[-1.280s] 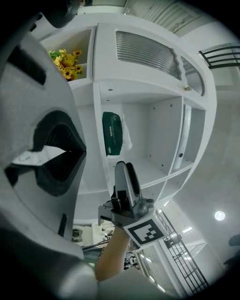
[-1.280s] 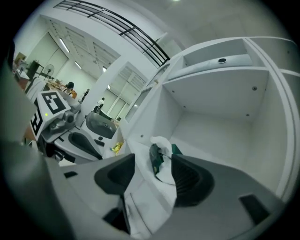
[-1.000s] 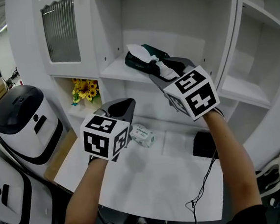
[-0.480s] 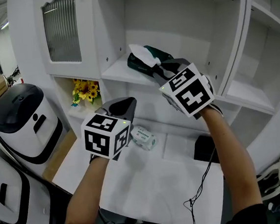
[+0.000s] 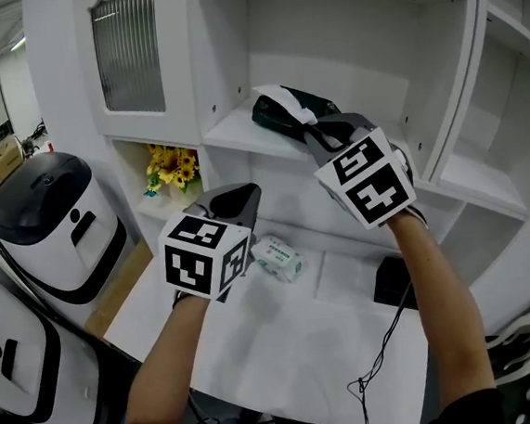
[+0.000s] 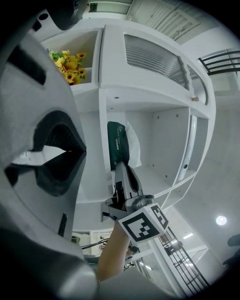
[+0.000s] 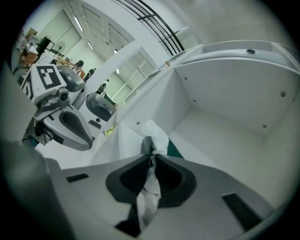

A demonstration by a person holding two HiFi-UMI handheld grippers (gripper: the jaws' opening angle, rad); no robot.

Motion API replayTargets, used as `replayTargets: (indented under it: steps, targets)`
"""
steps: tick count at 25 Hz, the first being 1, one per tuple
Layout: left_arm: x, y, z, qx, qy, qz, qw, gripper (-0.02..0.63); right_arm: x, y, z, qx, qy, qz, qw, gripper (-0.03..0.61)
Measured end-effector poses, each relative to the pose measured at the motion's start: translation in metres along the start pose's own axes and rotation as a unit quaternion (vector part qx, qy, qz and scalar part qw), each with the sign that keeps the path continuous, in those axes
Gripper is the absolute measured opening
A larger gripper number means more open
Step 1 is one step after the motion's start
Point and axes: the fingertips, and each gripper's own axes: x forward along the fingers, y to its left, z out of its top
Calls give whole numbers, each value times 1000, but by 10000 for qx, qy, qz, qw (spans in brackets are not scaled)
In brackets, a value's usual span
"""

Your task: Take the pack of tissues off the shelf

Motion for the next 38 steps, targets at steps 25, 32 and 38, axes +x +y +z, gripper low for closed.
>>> replayTargets:
  steps: [25, 32, 38]
  targets:
    - [-89, 32, -5, -30, 29, 518, 9986, 9, -37, 22, 54, 234, -722, -627, 9951, 28]
    - [-148, 46, -7, 22, 8, 814, 9967, 9, -64, 57, 87, 297, -931, -633, 9932, 28]
    - [-202, 54, -19, -6, 50, 1064, 9943, 9, -86, 97, 116, 355, -1170, -553, 9909, 28]
